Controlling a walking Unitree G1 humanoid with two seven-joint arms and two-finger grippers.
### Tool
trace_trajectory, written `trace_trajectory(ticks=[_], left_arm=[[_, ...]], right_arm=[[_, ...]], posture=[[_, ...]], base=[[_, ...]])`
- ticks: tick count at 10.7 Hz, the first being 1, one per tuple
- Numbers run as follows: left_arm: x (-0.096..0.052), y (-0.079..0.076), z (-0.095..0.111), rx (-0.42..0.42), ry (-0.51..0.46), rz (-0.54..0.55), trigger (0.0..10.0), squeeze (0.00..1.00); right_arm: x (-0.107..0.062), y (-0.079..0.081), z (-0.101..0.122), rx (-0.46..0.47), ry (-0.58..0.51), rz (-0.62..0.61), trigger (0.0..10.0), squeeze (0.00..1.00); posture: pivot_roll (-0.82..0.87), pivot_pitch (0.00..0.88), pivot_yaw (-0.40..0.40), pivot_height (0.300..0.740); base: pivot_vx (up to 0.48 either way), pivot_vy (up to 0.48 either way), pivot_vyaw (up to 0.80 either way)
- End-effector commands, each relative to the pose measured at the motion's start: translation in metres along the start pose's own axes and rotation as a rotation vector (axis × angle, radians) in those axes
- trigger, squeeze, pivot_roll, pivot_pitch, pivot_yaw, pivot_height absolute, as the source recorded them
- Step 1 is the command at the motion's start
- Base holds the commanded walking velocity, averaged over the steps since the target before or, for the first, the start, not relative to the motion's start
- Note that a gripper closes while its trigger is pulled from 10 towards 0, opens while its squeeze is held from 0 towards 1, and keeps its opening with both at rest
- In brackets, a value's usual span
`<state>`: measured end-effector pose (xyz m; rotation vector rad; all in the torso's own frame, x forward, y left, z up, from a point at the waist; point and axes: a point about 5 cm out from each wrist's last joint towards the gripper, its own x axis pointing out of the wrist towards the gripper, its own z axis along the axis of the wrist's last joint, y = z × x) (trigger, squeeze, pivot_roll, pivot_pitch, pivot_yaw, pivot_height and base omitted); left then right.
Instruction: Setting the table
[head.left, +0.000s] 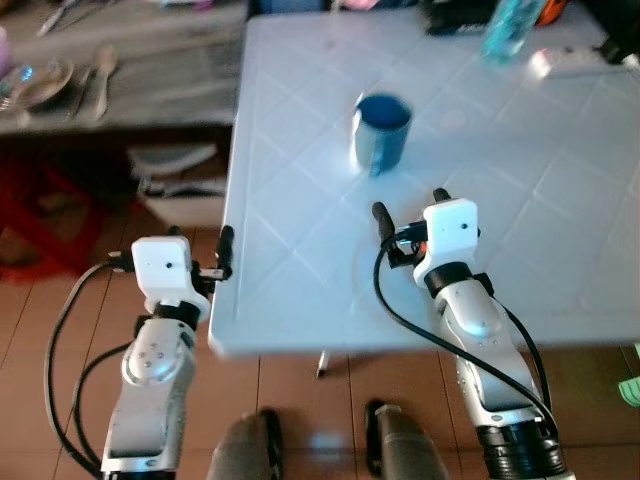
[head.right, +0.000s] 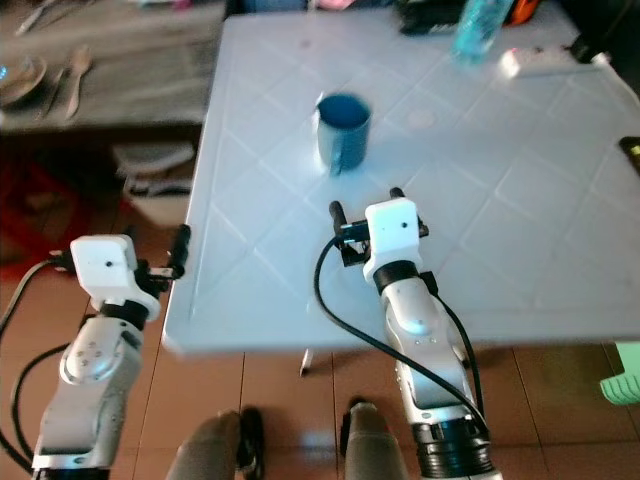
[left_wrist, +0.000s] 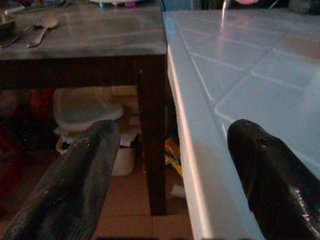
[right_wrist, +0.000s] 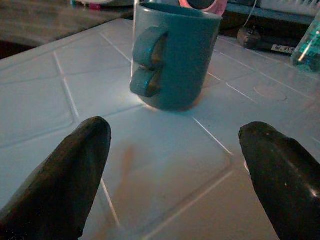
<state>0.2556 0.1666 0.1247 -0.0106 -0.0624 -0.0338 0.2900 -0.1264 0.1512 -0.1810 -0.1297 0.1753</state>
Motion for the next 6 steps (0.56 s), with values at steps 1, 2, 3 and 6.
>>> trace_trajectory(ticks=[1,2,3,6], left_arm=[[-0.003,0.005,0.0,0.016,0.013,0.013,10.0,0.0],[-0.004,0.007,0.001,0.017,0.016,0.015,10.0,0.0],[-0.004,0.009,0.002,0.021,0.017,0.024,10.0,0.0],[-0.006,0.011,0.004,0.027,0.019,0.031,10.0,0.0]], right_arm=[[0.003,0.001,0.003,-0.008,-0.013,-0.015,10.0,0.53],[0.007,0.002,0.007,0.014,-0.015,-0.006,10.0,0.0],[0.018,0.005,0.015,0.031,-0.045,0.039,10.0,0.0],[0.04,0.01,0.029,0.042,-0.086,0.06,10.0,0.0]], posture=[[-0.02,0.281,0.054,0.74],[-0.02,0.298,0.052,0.74],[-0.01,0.311,0.05,0.74],[0.0,0.332,0.05,0.74]], base=[[0.0,0.0,0.0],[0.0,0.0,0.0],[0.0,0.0,0.0],[0.0,0.0,0.0]])
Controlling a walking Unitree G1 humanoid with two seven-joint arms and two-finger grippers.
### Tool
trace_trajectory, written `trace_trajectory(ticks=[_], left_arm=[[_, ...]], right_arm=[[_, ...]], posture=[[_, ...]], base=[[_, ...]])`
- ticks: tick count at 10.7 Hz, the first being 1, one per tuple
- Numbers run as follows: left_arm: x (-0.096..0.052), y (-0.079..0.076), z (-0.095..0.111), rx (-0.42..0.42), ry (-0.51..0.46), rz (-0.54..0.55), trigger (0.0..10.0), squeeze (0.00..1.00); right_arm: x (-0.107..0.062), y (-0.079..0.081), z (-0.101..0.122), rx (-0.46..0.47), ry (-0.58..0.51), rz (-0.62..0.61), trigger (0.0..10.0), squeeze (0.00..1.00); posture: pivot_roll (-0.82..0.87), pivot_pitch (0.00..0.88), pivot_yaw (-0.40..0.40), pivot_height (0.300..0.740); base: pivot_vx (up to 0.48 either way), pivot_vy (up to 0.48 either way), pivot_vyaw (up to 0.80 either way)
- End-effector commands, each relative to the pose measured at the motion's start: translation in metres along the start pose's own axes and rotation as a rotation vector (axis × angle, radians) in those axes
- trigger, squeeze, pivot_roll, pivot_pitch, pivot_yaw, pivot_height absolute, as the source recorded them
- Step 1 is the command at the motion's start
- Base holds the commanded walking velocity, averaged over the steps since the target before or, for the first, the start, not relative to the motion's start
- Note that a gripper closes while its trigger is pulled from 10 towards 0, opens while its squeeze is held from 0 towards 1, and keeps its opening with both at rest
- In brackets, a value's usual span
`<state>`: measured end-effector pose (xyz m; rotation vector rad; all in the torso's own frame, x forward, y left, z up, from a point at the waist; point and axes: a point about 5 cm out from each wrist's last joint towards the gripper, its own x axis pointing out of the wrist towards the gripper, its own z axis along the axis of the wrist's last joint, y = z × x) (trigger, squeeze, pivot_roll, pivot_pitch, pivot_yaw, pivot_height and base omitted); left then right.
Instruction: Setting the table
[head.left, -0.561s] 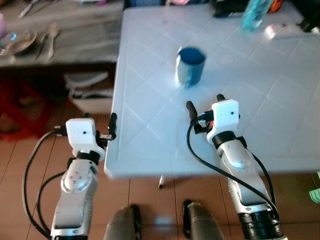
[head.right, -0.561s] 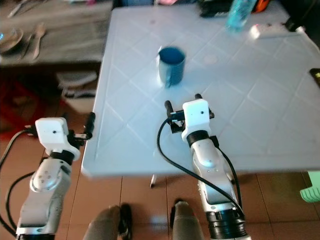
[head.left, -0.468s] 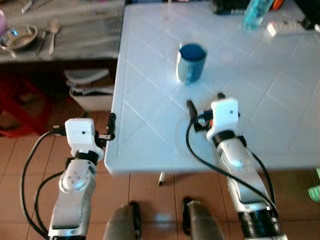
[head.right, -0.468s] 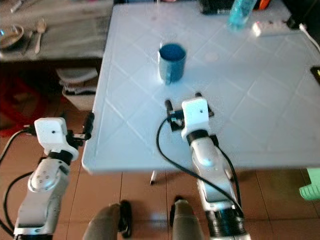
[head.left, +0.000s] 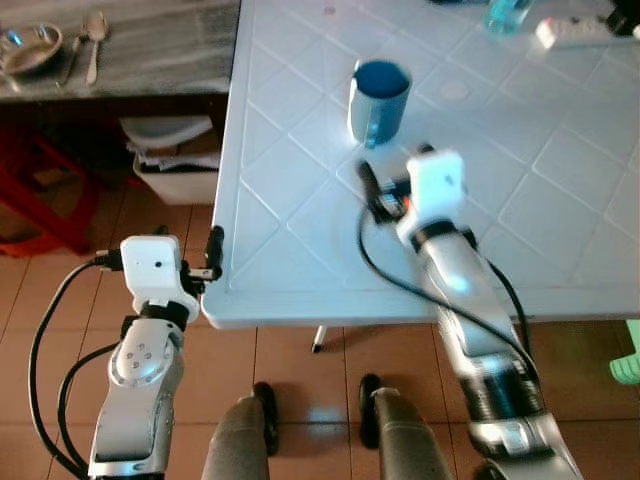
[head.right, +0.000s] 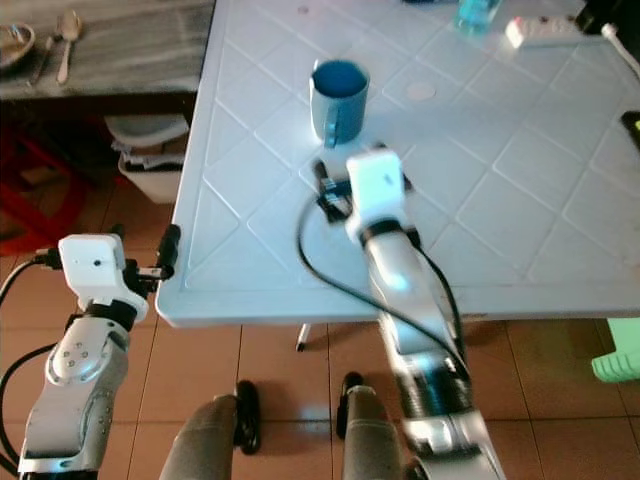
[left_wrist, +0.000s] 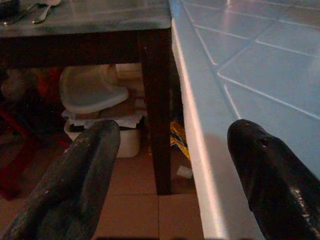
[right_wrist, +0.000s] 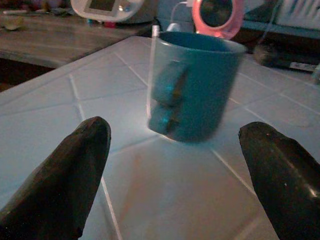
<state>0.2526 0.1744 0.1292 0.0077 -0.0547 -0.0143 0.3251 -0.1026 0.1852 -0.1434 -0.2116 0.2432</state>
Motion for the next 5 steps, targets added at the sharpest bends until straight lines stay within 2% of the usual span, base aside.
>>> trace_trajectory(ticks=[1,3,4,5], left_arm=[[-0.003,0.003,-0.001,0.01,0.016,0.01,10.0,0.0],[-0.004,0.003,-0.001,0.008,0.02,0.006,10.0,0.0],[-0.004,0.001,0.0,0.004,0.022,0.003,10.0,0.0],[-0.004,0.001,0.0,0.002,0.022,0.003,10.0,0.0]], right_arm=[[0.004,0.004,-0.001,0.023,0.007,0.02,10.0,0.0],[0.009,0.009,0.002,0.019,-0.004,0.045,10.0,0.0],[0.015,0.01,0.004,-0.015,-0.011,0.049,10.0,0.0],[0.022,0.005,0.006,-0.026,-0.013,0.038,10.0,0.0]], posture=[[0.0,0.341,0.051,0.74],[0.0,0.35,0.051,0.74],[0.0,0.355,0.051,0.74],[0.01,0.359,0.048,0.74]], base=[[0.0,0.0,0.0],[0.0,0.0,0.0],[0.0,0.0,0.0],[0.0,0.0,0.0]])
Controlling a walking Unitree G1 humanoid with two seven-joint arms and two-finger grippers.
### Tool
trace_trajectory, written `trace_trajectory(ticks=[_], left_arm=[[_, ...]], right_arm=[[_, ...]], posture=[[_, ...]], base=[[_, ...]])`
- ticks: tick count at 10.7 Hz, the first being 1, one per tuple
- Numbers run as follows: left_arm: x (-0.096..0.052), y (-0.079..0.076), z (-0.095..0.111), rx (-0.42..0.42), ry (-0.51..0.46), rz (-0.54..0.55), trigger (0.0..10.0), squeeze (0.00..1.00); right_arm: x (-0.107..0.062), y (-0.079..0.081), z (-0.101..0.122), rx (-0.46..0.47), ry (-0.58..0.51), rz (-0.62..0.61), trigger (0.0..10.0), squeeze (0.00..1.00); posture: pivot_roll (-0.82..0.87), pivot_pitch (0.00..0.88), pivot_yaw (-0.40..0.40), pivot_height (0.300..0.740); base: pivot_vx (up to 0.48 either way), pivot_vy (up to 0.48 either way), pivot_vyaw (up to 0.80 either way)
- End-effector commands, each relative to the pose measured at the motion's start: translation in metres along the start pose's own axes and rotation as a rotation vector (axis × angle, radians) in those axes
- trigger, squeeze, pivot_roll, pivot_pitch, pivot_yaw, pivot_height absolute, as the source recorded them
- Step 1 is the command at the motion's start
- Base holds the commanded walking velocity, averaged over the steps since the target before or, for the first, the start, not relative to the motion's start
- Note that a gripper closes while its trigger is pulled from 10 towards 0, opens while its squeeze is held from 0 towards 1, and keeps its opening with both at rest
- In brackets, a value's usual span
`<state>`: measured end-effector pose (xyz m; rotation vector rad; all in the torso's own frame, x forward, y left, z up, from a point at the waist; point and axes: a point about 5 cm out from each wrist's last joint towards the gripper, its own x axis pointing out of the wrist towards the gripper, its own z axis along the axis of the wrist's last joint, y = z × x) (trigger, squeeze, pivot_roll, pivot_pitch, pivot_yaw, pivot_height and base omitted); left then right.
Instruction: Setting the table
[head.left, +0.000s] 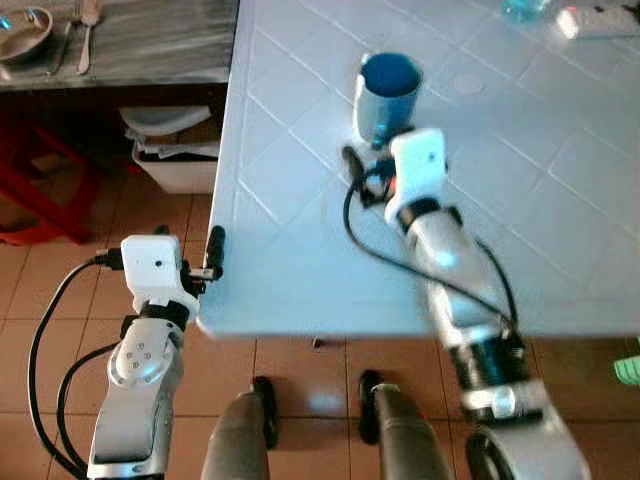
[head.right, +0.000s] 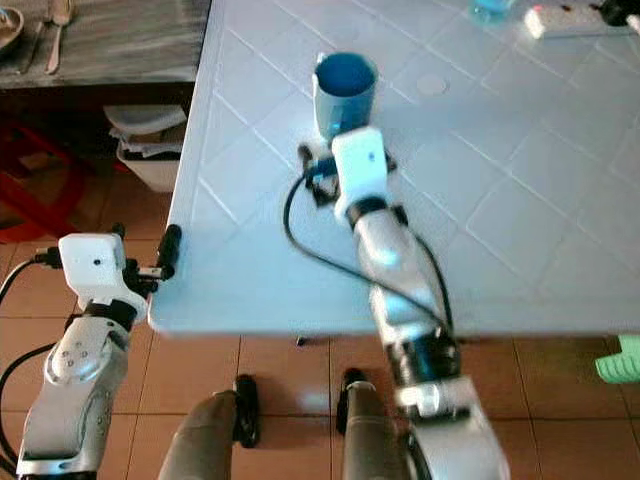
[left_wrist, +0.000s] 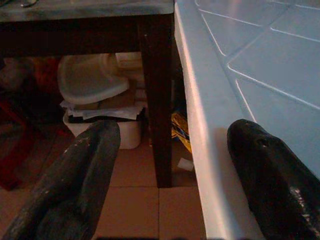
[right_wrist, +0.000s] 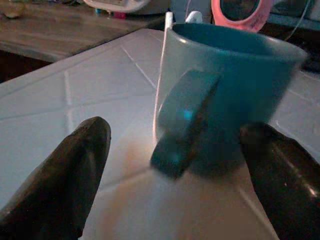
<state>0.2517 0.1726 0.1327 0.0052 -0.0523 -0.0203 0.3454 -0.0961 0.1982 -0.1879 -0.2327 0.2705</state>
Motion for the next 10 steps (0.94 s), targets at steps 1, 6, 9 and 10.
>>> trace_trajectory(ticks=[1,6,9,10], left_arm=[[-0.004,0.002,-0.001,0.001,0.015,0.011,10.0,0.0],[-0.004,0.002,-0.001,-0.003,0.021,0.011,10.0,0.0],[-0.002,0.002,0.0,0.002,0.021,0.008,10.0,0.0],[-0.002,0.002,0.0,0.003,0.021,0.006,10.0,0.0]], right_arm=[[0.001,-0.004,-0.001,-0.01,-0.003,-0.006,10.0,0.0],[0.008,-0.015,0.002,-0.022,-0.025,-0.025,0.0,0.0],[0.009,-0.018,0.003,-0.024,-0.039,-0.035,0.0,0.0],[0.009,-0.018,0.002,-0.023,-0.041,-0.037,0.0,0.0]], posture=[[0.01,0.365,0.045,0.74],[0.01,0.371,0.045,0.74],[0.01,0.365,0.048,0.74],[0.01,0.363,0.047,0.74]], base=[[0.0,0.0,0.0],[0.0,0.0,0.0],[0.0,0.0,0.0],[0.0,0.0,0.0]])
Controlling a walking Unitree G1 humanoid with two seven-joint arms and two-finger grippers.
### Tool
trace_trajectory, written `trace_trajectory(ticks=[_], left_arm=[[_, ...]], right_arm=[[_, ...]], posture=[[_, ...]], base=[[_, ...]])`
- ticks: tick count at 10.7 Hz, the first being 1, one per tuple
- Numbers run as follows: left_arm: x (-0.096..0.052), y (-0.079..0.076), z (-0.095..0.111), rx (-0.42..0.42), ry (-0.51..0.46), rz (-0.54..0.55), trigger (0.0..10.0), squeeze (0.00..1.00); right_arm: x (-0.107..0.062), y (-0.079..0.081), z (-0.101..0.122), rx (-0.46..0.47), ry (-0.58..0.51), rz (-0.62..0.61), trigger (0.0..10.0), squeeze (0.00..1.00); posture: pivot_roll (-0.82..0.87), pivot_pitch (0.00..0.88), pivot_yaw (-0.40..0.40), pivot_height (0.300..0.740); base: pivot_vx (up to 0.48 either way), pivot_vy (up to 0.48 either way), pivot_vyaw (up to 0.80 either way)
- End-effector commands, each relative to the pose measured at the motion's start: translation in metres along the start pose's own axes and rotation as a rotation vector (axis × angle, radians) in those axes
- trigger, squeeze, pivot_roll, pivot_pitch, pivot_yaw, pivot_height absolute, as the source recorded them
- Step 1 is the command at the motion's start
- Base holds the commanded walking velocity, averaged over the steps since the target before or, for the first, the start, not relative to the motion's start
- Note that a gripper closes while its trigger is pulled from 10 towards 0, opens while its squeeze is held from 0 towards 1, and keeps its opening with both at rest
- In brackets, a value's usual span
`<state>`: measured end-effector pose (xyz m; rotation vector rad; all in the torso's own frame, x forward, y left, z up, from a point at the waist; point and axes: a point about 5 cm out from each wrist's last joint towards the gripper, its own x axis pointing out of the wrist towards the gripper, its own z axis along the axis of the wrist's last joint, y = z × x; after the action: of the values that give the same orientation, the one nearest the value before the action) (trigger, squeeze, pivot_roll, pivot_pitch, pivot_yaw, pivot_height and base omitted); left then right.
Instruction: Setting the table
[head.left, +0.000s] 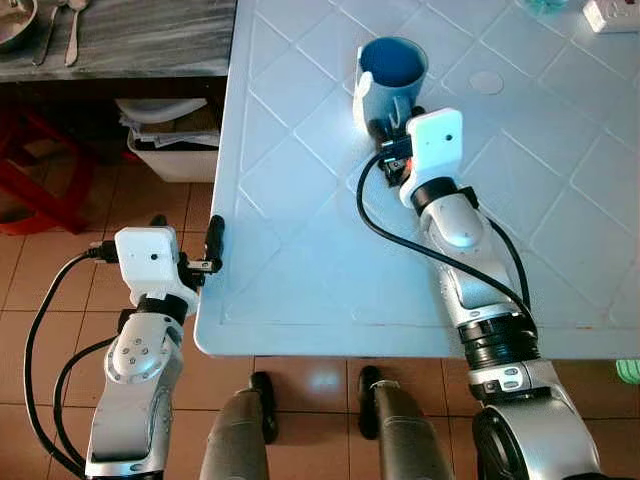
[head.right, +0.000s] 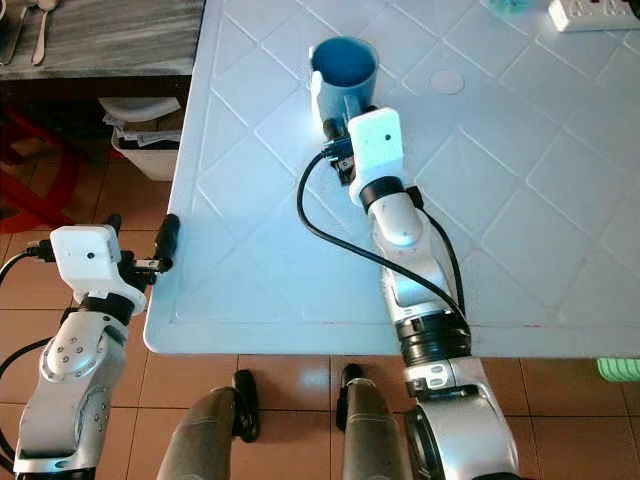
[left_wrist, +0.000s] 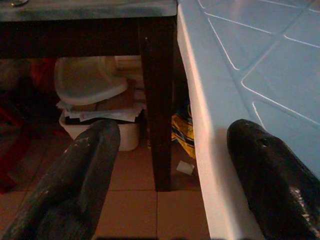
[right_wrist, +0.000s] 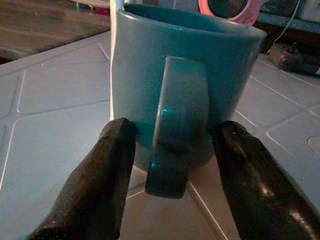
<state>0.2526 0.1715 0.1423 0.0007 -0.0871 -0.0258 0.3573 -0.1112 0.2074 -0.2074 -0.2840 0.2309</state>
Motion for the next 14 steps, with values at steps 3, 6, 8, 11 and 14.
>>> trace_trajectory(ticks=[3,6,8,11,14], left_arm=[[-0.003,0.002,-0.009,0.008,0.05,0.009,10.0,0.0],[-0.002,0.0,-0.009,0.0,0.047,0.016,10.0,0.0],[-0.004,-0.001,-0.012,-0.015,0.044,0.028,10.0,0.0],[0.004,-0.003,-0.022,-0.052,0.062,0.097,10.0,0.0],[0.017,0.001,-0.014,-0.062,-0.012,0.119,10.0,0.0]], right_arm=[[-0.002,0.0,-0.004,0.006,0.003,-0.01,0.0,0.0],[-0.005,0.0,-0.007,-0.001,0.002,-0.016,0.0,0.0],[-0.018,-0.004,-0.012,0.001,0.008,-0.038,0.0,0.0],[-0.049,-0.015,-0.023,-0.008,0.001,-0.1,0.0,0.0],[-0.069,-0.024,-0.026,-0.024,0.0,-0.115,10.0,0.0]], posture=[[0.02,0.358,0.044,0.74],[0.01,0.354,0.038,0.74],[0.0,0.328,0.02,0.74],[-0.01,0.263,0.005,0.74],[-0.01,0.151,-0.009,0.74]], base=[[0.0,0.0,0.0],[0.0,0.0,0.0],[0.0,0.0,0.0],[0.0,0.0,0.0],[0.0,0.44,0.0]])
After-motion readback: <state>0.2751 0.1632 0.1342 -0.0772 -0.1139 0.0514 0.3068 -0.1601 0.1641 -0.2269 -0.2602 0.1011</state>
